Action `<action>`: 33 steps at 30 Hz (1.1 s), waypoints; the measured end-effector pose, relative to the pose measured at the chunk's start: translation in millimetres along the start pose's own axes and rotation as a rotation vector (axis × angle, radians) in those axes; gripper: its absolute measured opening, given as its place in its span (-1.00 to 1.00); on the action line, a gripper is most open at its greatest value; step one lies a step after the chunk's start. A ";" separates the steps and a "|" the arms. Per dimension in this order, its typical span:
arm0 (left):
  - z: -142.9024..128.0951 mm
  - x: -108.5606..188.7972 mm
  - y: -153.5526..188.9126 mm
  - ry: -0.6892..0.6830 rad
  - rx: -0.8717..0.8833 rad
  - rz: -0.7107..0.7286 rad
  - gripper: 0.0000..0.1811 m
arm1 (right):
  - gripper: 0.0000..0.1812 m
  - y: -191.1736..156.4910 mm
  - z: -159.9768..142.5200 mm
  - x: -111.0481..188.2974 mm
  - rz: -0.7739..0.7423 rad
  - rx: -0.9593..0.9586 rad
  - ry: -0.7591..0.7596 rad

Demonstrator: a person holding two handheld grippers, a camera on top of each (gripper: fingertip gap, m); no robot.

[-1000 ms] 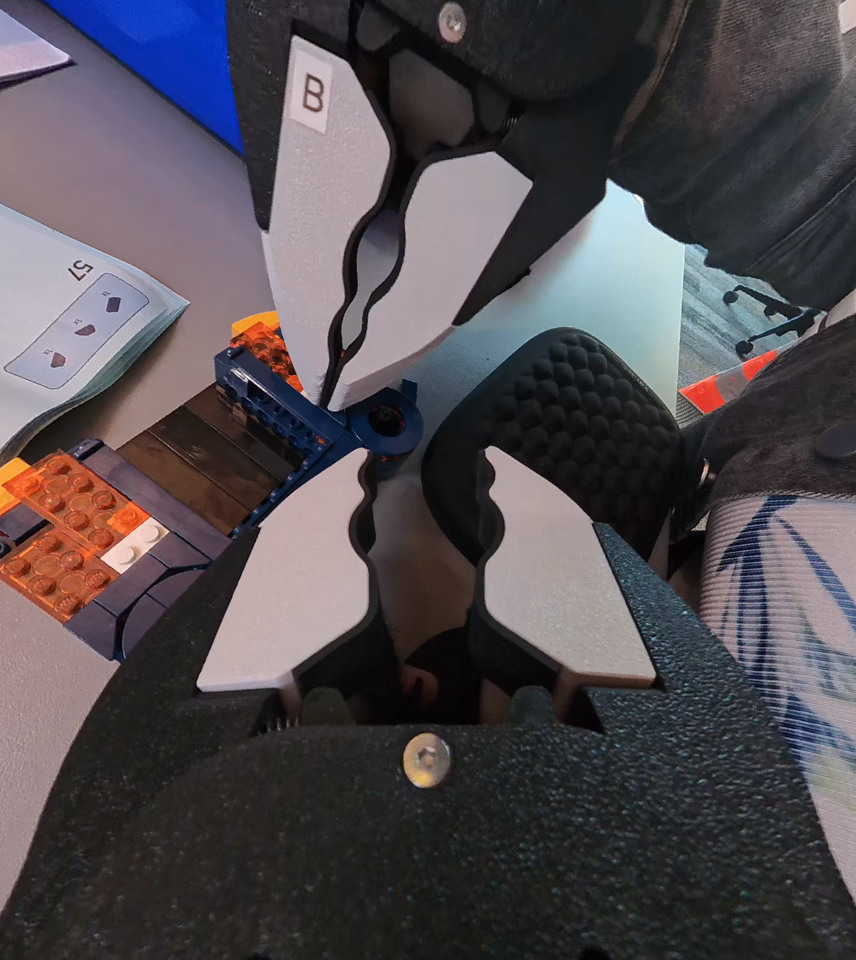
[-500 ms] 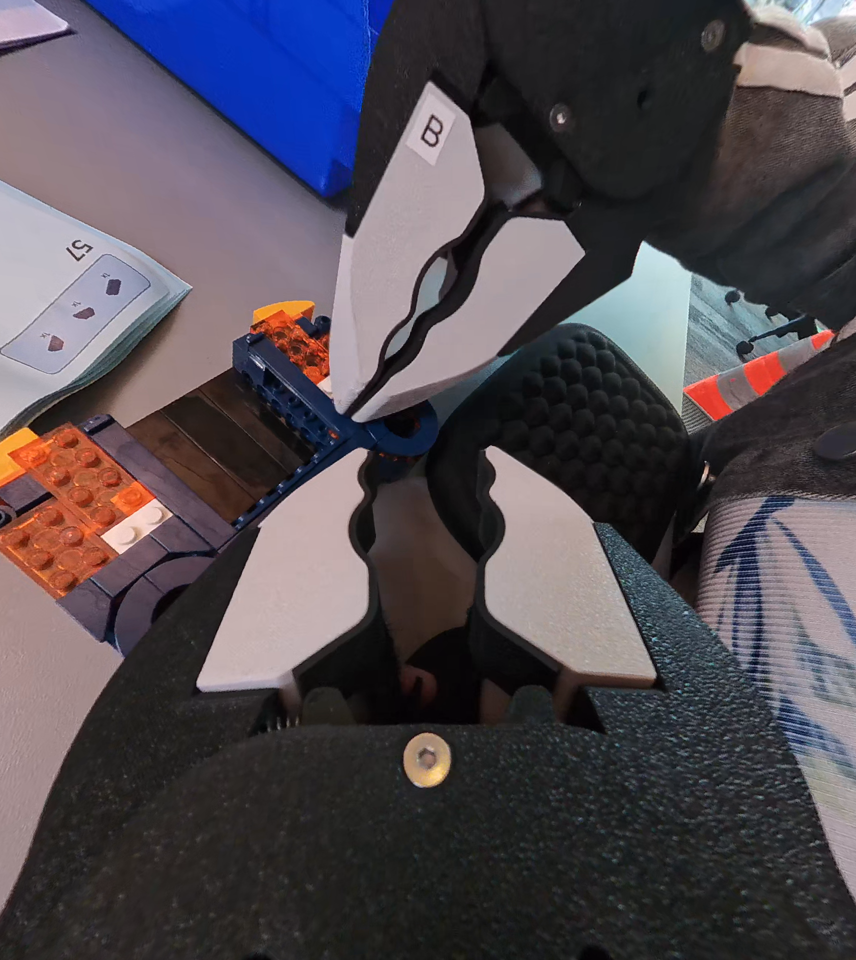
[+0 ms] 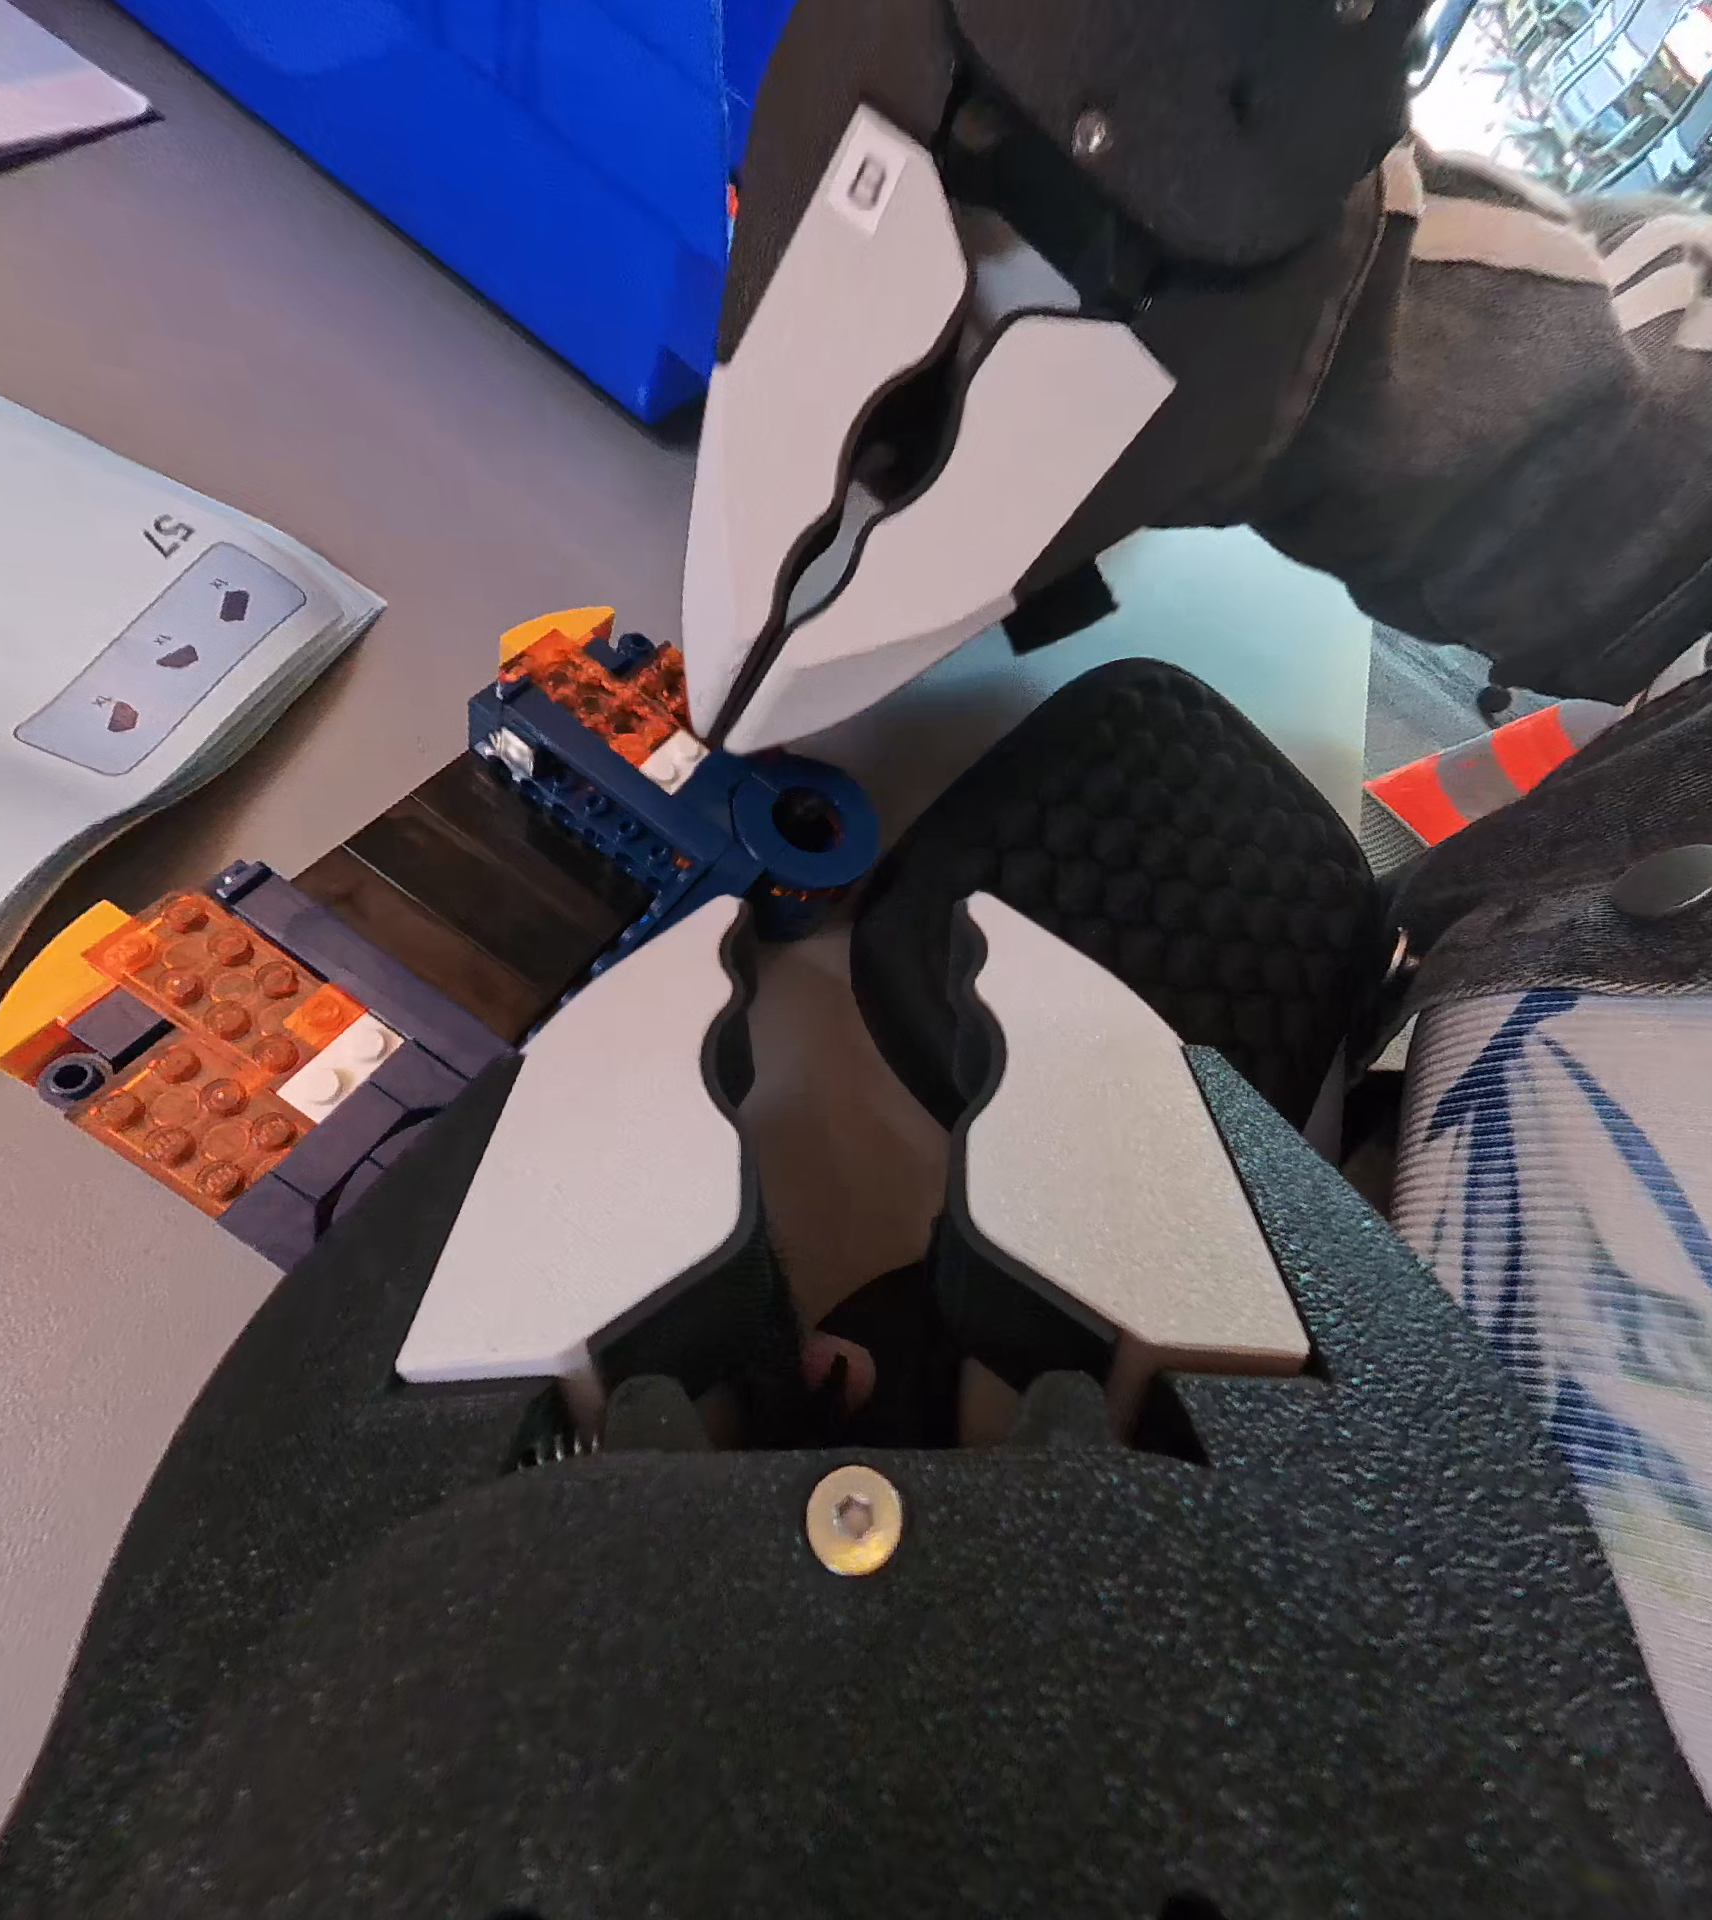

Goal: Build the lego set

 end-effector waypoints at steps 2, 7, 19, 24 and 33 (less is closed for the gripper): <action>4.2 0.9 2.0 0.034 -0.029 0.000 -0.62 | -1.00 0.4 -1.0 -4.0 0.000 -0.012 -0.013; 5.6 -3.2 0.6 0.016 -0.048 0.037 -0.61 | -1.00 3.9 -6.2 -8.1 0.020 -0.064 -0.023; 3.4 -8.6 -1.0 -0.022 -0.051 0.055 -0.59 | -0.99 6.2 -7.7 -8.3 0.074 -0.169 -0.046; 3.2 -9.0 -1.5 -0.023 -0.046 0.051 -0.60 | -0.99 8.5 -4.8 -8.7 0.102 -0.241 -0.125; 2.8 -8.9 -2.0 -0.016 -0.036 0.037 -0.60 | -1.00 7.6 6.8 -11.8 0.049 -0.222 -0.365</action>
Point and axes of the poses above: each gripper's, where its closed fingertips meet, x back along the fingers, z out of its top, y = z × x across the jaws, the point moved 6 cm from there along x, back along the fingers, and after that the axes turned 3 degrees about -x, right-handed, at the moved point
